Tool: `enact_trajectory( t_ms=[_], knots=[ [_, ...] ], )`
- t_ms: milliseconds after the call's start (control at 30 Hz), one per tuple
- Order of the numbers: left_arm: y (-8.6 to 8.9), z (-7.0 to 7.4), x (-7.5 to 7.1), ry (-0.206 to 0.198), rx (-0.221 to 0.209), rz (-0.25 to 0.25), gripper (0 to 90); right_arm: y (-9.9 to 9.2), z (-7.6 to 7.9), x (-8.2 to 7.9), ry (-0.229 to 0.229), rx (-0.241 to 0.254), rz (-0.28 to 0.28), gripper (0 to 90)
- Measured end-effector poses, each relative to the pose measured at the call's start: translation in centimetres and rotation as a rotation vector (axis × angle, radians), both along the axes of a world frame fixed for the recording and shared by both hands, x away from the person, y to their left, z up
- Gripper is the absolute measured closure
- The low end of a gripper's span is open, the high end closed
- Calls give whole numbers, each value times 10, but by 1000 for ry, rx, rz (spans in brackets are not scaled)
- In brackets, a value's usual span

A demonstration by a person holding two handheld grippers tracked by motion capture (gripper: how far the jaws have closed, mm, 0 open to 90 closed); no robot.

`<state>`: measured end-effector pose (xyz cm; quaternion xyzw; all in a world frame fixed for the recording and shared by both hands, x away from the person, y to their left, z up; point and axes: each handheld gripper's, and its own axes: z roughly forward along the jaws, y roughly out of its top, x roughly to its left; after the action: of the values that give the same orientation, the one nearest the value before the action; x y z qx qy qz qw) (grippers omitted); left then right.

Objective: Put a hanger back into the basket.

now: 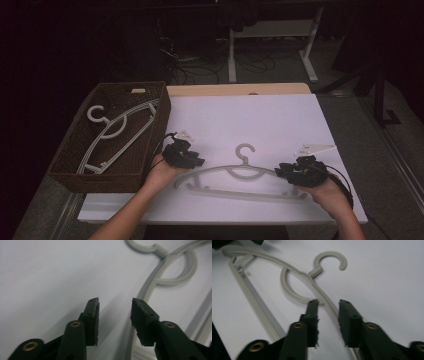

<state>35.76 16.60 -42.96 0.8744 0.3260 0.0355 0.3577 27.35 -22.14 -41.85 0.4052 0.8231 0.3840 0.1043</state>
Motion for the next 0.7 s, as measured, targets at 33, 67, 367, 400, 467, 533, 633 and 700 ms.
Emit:
enact_trajectory(
  t_ms=[33,67,367,400,467,533,633,700],
  knots=[
    [0,0,0,-4,-11,-3,534,0,0,-3,-2,-4,7,789],
    [-1,0,0,-9,-25,-12,501,0,-1,-5,1,-4,15,830],
    [-9,0,5,-8,-108,-81,326,-5,-11,-28,39,-17,72,889],
    [-9,1,5,-13,-105,-85,318,-5,-12,-30,41,-19,74,889],
    [-10,1,6,-14,-106,-90,312,-6,-15,-34,54,-20,79,889],
    [-11,0,7,-13,-112,-91,312,-6,-18,-37,62,-25,83,889],
    [-13,-1,8,-11,-115,-100,312,-6,-20,-40,73,-35,91,889],
    [-15,-1,9,-12,-115,-110,312,-6,-21,-40,80,-41,93,889]
  ],
)
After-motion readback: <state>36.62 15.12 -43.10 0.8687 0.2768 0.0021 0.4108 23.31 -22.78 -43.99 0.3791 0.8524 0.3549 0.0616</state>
